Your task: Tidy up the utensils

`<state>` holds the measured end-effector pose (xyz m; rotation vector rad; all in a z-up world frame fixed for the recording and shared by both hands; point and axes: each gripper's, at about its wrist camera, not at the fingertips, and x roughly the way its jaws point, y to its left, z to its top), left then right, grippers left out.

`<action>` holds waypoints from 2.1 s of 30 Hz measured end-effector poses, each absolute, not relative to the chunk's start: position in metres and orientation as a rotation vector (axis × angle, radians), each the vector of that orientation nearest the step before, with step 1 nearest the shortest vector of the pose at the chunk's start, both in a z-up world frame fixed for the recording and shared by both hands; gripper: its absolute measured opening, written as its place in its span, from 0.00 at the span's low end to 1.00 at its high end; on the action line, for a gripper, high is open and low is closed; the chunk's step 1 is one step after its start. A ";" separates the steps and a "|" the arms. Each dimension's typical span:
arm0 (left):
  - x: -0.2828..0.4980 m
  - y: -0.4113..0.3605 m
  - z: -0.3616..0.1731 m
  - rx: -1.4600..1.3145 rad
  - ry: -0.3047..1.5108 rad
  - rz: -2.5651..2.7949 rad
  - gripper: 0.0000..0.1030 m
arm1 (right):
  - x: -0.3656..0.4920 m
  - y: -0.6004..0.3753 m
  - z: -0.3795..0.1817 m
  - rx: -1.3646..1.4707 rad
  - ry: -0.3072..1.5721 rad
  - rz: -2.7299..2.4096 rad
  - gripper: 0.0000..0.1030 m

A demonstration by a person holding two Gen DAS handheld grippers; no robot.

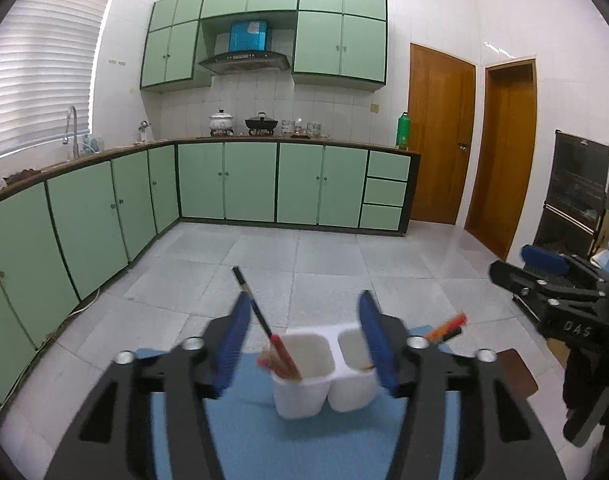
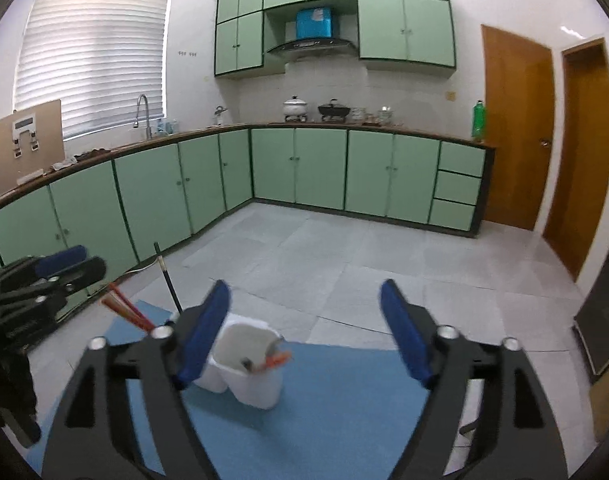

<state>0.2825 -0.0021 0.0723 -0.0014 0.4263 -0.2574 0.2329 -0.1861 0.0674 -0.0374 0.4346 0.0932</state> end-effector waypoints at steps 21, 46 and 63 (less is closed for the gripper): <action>0.134 0.007 0.038 -0.022 0.496 -0.211 0.94 | 0.076 -0.187 0.021 0.098 0.537 0.226 0.95; 0.062 0.002 0.059 0.002 0.409 -0.199 0.94 | 0.013 -0.165 0.047 0.027 0.455 0.271 0.95; 0.050 0.004 0.060 -0.002 0.395 -0.191 0.94 | 0.008 -0.157 0.047 0.018 0.454 0.282 0.95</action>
